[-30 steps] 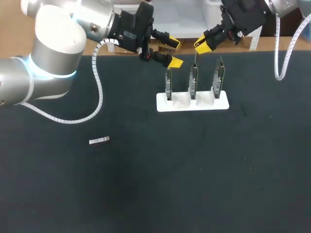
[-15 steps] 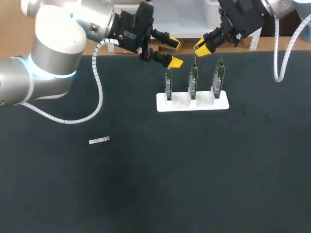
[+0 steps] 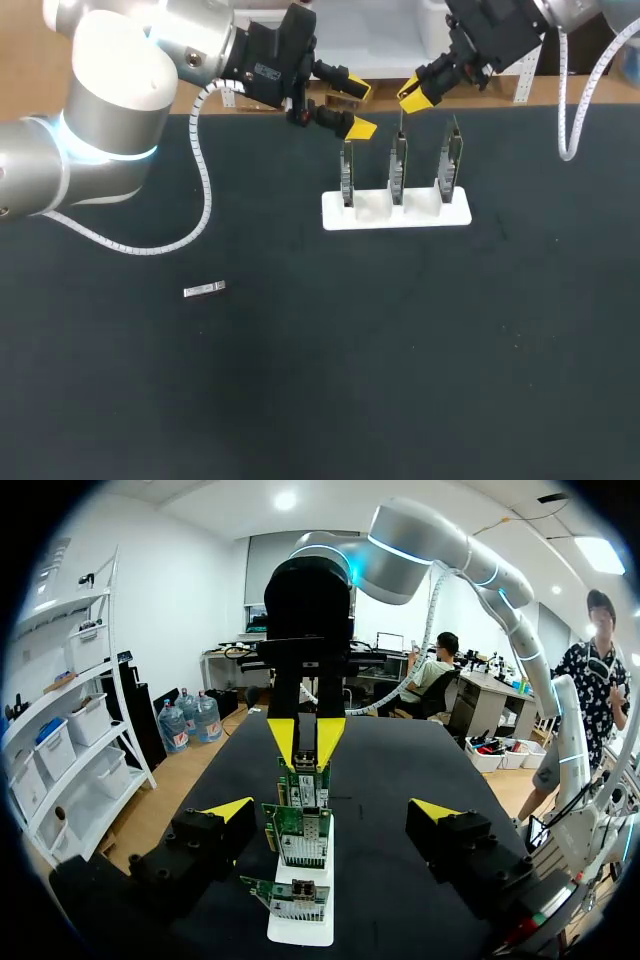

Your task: Pick up the optical module with the left hand, and insert it into the network port with the right hand.

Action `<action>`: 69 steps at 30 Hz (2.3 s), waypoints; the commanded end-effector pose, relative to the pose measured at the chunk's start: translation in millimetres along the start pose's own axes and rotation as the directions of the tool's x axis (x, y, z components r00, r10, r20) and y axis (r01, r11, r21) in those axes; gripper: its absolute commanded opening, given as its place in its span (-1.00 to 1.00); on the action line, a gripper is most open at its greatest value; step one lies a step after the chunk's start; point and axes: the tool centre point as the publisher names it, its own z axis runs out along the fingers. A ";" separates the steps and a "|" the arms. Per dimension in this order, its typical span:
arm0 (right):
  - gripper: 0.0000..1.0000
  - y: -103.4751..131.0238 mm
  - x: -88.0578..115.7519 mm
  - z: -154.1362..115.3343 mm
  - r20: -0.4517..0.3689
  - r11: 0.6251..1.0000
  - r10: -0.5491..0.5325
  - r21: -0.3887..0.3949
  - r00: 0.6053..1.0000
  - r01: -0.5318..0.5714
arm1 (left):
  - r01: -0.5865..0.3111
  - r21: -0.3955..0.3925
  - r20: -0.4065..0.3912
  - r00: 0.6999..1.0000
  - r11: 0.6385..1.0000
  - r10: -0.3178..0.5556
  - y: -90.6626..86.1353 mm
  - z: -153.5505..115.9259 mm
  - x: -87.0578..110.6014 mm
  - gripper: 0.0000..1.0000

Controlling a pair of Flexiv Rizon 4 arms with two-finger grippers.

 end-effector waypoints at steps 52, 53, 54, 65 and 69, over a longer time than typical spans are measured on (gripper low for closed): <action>-1.00 3.2 4.1 3.7 0.008 1.000 0.028 -0.002 1.000 -0.028 | 0.001 0.003 -0.004 1.000 1.000 -0.001 1.4 0.1 -0.7 1.00; -1.00 3.2 4.1 3.7 0.008 1.000 0.028 -0.003 1.000 -0.028 | 0.001 0.003 -0.004 1.000 1.000 -0.001 1.4 0.1 -0.7 1.00; -1.00 3.1 4.1 3.7 0.008 1.000 0.028 -0.004 1.000 -0.028 | 0.001 0.003 -0.004 1.000 1.000 -0.001 1.4 0.1 -0.7 1.00; -1.00 1.6 6.0 7.9 -0.003 1.000 0.027 -0.011 1.000 -0.027 | 0.001 0.003 -0.004 1.000 1.000 -0.001 1.4 0.1 -0.7 1.00; -1.00 -0.3 6.4 6.8 -0.005 1.000 0.030 -0.008 1.000 -0.030 | 0.001 0.003 -0.004 1.000 1.000 -0.001 1.4 0.1 -0.7 1.00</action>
